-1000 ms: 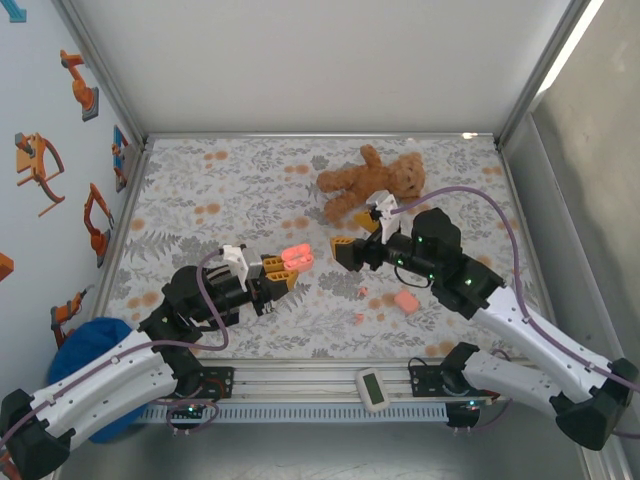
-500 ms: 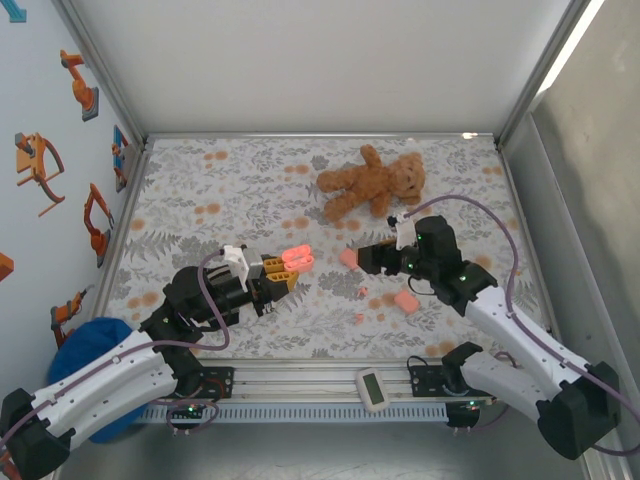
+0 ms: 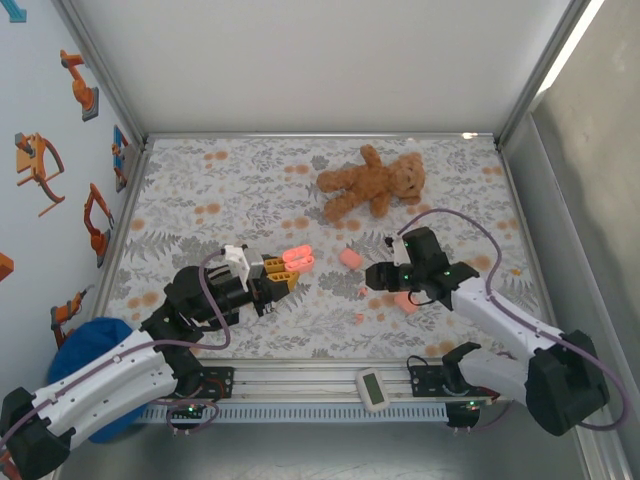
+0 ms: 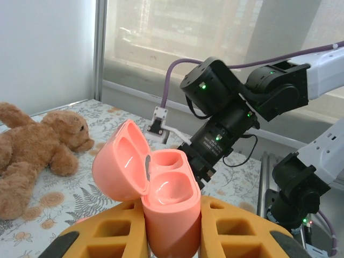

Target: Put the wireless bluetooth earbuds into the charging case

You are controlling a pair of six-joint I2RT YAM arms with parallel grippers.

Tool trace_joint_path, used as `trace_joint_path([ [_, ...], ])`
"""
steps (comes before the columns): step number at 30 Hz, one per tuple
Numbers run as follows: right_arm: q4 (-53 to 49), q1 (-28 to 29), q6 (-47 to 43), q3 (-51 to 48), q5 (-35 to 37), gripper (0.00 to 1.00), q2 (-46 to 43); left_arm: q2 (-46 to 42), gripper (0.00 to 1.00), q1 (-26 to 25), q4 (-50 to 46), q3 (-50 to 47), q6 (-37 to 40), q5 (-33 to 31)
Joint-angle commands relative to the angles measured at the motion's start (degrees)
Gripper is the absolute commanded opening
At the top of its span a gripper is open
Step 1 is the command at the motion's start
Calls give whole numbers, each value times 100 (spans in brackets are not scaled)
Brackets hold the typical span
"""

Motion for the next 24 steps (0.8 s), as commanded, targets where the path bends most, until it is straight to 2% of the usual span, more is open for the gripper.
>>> trace_joint_path([
  [1,-182,-13,172,212,-140,48,424,20,9,-38,276,-25,-114,106],
  [13,-153,297,148,663,121,44,1455,-92,9,-40,146,-19,-132,81],
  [24,-218,530,134,927,432,40,1932,-191,9,-41,97,-65,-145,55],
])
